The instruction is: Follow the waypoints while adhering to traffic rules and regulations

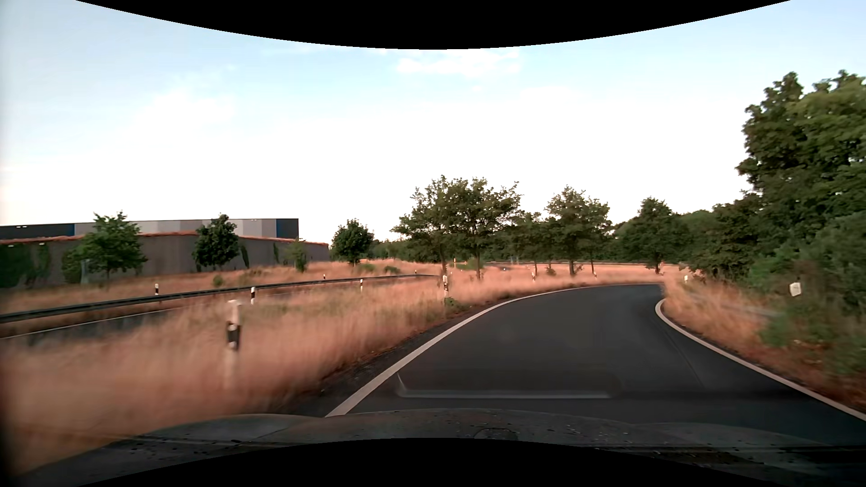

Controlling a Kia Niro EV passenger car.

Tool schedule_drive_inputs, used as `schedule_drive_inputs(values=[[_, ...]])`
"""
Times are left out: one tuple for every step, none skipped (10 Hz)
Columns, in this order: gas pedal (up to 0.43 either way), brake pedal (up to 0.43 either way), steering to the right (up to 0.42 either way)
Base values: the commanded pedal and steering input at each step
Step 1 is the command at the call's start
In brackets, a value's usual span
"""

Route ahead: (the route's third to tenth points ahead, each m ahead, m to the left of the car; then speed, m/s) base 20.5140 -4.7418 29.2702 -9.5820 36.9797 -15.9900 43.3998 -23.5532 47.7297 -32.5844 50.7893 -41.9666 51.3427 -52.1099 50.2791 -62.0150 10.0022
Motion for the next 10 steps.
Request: schedule_drive_inputs(values=[[0.000,0.000,0.112],[0.000,0.000,0.112],[0.000,0.000,0.112],[0.000,0.000,0.112],[0.000,0.000,0.112],[0.000,0.000,0.108],[0.000,0.000,0.104],[0.000,0.000,0.103],[0.000,0.000,0.101],[0.000,0.018,0.097]])
